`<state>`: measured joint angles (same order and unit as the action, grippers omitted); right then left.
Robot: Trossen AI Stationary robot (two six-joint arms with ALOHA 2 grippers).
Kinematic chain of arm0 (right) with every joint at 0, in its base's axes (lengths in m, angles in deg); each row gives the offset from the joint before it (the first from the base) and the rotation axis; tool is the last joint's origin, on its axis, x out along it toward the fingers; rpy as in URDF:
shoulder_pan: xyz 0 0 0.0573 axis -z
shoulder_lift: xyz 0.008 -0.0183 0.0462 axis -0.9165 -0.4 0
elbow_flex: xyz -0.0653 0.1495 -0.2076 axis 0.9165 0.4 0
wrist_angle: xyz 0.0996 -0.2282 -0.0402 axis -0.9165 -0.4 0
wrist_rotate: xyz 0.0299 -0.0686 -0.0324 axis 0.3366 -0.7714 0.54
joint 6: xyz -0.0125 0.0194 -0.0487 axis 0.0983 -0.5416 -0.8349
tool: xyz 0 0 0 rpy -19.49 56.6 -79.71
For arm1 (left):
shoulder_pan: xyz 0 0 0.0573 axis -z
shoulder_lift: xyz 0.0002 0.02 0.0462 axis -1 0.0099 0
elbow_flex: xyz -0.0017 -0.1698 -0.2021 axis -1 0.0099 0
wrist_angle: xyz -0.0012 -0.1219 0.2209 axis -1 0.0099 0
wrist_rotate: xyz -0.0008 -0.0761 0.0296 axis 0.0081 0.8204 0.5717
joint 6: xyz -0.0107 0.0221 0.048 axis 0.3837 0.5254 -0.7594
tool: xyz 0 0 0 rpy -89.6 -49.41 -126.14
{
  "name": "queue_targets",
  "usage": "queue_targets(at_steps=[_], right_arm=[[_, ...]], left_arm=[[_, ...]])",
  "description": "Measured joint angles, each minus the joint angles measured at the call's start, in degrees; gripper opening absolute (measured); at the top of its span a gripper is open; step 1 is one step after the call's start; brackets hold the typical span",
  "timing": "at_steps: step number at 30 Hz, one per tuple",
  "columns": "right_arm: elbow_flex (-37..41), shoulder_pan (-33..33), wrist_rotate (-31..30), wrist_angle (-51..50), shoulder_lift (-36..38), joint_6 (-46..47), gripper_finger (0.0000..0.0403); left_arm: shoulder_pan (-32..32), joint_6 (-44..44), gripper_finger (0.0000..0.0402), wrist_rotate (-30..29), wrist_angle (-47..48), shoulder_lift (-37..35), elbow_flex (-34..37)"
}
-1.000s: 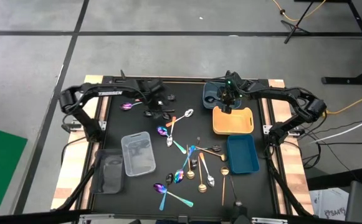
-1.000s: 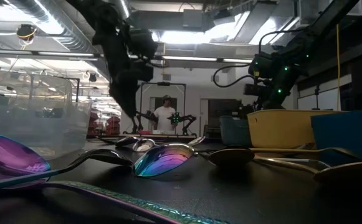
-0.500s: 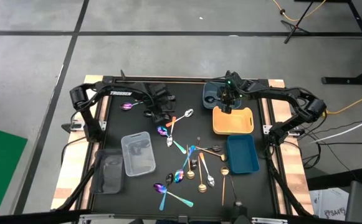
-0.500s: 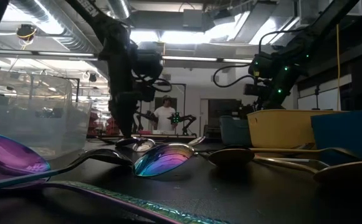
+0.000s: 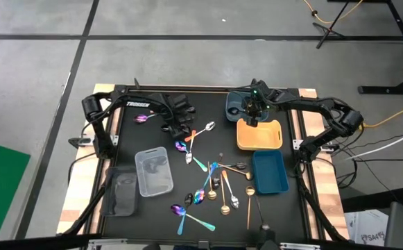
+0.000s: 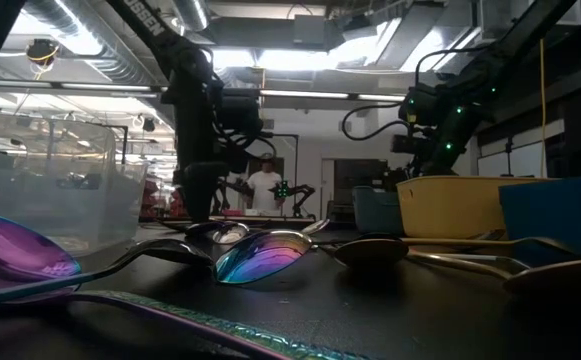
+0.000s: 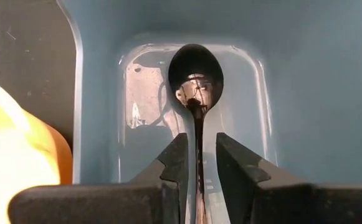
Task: Sort silverware by color (type)
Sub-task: Put the black spoon into the light blue bin
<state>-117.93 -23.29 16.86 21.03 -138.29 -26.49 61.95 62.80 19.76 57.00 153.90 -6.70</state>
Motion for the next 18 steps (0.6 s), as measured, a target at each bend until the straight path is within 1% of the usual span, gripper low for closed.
queue_targets(at_steps=[5, 8, 15, 18], right_arm=[[0.0, 0.0, 0.0, 0.0, 0.0, 0.0, 0.0072], [0.0, 0.0, 0.0, 0.0, 0.0, 0.0, 0.0072], [0.0, 0.0, 0.0, 0.0, 0.0, 0.0, 0.0072], [0.0, 0.0, -0.1, 0.0, 0.0, 0.0, 0.0072]], left_arm=[[0.0, 0.0, 0.0108, 1.8, -0.3, 0.3, 0.0], [0.0, 0.0, 0.0087, 1.9, -0.4, 0.3, 0.0], [0.0, 0.0, 0.0022, 0.6, -0.5, 0.3, 0.0], [0.0, 0.0, 0.0007, 0.5, -0.5, 0.3, 0.0]])
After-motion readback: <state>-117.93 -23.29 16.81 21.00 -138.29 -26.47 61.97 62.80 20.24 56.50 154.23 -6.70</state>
